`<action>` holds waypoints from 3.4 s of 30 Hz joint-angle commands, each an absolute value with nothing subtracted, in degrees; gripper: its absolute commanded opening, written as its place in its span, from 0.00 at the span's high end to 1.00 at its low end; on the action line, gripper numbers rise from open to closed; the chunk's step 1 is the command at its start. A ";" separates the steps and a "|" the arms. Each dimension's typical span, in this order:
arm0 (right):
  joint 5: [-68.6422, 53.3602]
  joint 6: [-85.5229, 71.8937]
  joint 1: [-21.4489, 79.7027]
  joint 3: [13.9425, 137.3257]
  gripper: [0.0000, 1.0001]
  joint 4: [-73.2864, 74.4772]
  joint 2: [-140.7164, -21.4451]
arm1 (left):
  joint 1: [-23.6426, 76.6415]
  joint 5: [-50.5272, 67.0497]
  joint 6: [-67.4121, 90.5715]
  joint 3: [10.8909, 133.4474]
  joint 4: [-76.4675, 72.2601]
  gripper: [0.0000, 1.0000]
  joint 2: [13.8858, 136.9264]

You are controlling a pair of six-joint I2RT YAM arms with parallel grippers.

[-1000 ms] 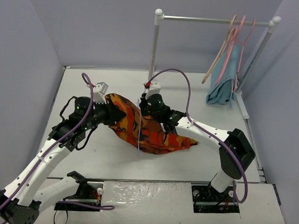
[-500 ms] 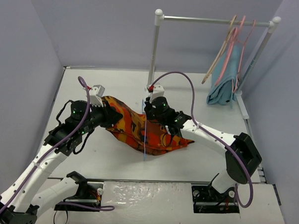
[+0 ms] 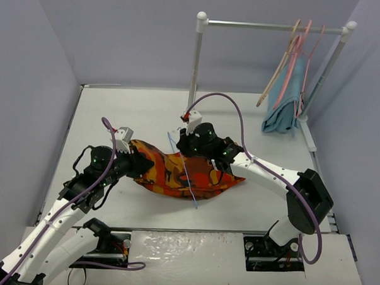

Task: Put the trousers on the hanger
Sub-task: Place trousers on hanger

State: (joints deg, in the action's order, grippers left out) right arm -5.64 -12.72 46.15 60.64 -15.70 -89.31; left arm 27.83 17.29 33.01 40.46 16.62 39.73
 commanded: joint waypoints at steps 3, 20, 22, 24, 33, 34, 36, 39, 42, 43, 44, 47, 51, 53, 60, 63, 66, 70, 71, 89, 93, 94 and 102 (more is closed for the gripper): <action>-10.34 -12.41 45.88 63.34 1.00 -20.45 -89.31 | 27.69 20.57 30.18 44.18 9.94 1.00 37.90; -6.90 -10.30 45.79 73.20 1.00 -9.62 -85.30 | 27.69 14.69 38.30 34.72 19.84 1.00 25.61; -6.18 -10.08 45.79 76.80 1.00 -7.48 -84.69 | 27.69 13.52 40.01 33.66 21.43 1.00 23.77; -5.89 -9.93 45.79 79.52 1.00 -5.99 -83.94 | 27.69 12.57 41.30 32.88 22.32 1.00 22.60; -0.27 -9.41 45.70 90.84 1.00 1.13 -82.87 | 27.60 10.34 46.71 27.90 22.77 1.00 17.75; 0.16 -9.36 45.69 92.31 1.00 1.69 -83.37 | 27.61 10.26 47.09 27.32 22.56 1.00 17.53; 2.39 -9.10 45.63 95.69 1.00 4.56 -84.58 | 27.67 10.13 47.92 26.30 21.47 0.99 17.28; 3.86 -10.10 45.53 98.52 1.00 6.33 -85.34 | 27.69 10.28 48.34 24.53 18.99 0.88 17.85; 4.55 -11.05 45.52 101.44 1.00 7.95 -86.03 | 27.77 10.28 48.77 23.23 15.82 0.82 20.90; 4.70 -11.11 45.49 102.59 1.00 8.30 -86.11 | 27.77 10.49 48.88 22.93 14.35 0.80 22.15; 4.85 -11.14 45.46 103.76 1.00 8.63 -86.18 | 27.77 10.71 48.99 22.64 12.85 0.79 23.39; 5.72 -10.75 45.44 108.55 1.00 10.26 -86.90 | 27.75 10.93 48.84 21.97 7.89 0.74 27.79; 6.79 -10.34 45.44 113.79 1.00 11.88 -87.70 | 27.86 11.23 48.44 22.21 -0.59 0.69 34.27; 7.34 -10.28 45.44 115.51 1.00 12.04 -87.87 | 27.93 11.34 48.27 22.81 -5.33 0.65 37.88; 7.79 -11.38 45.50 118.22 1.00 11.95 -88.89 | 29.33 10.37 47.04 28.82 -19.12 0.58 54.13; 7.50 -12.05 45.65 118.73 1.00 11.68 -89.45 | 31.49 10.81 45.60 33.62 -22.21 0.54 61.98; 7.36 -12.49 45.77 118.89 1.00 11.11 -89.77 | 34.34 11.35 44.37 38.68 -24.06 0.49 68.90; 8.00 -12.05 45.88 118.97 1.00 10.95 -89.90 | 36.99 10.92 42.71 43.16 -23.86 0.40 74.17; 8.47 -11.75 45.88 118.70 1.00 10.99 -89.81 | 37.17 10.58 42.39 43.84 -23.33 0.36 74.46; 18.68 -12.17 45.68 114.41 1.00 12.04 -94.85 | 37.09 -8.21 26.33 62.86 22.80 0.08 53.22; 18.54 -14.71 45.70 114.63 1.00 12.04 -98.31 | 37.94 -4.36 25.36 64.25 22.23 0.08 52.94; 18.47 -15.06 45.70 114.84 1.00 12.04 -98.88 | 38.50 -4.01 25.77 64.25 21.32 0.08 53.14; 20.55 -19.43 46.30 116.60 1.00 12.04 -105.05 | 45.86 -11.50 27.45 64.63 16.10 0.08 56.10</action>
State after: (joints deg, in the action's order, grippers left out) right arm 17.33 -15.84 45.78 112.81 18.58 -104.89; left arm 42.85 -6.47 27.42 62.41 20.98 55.23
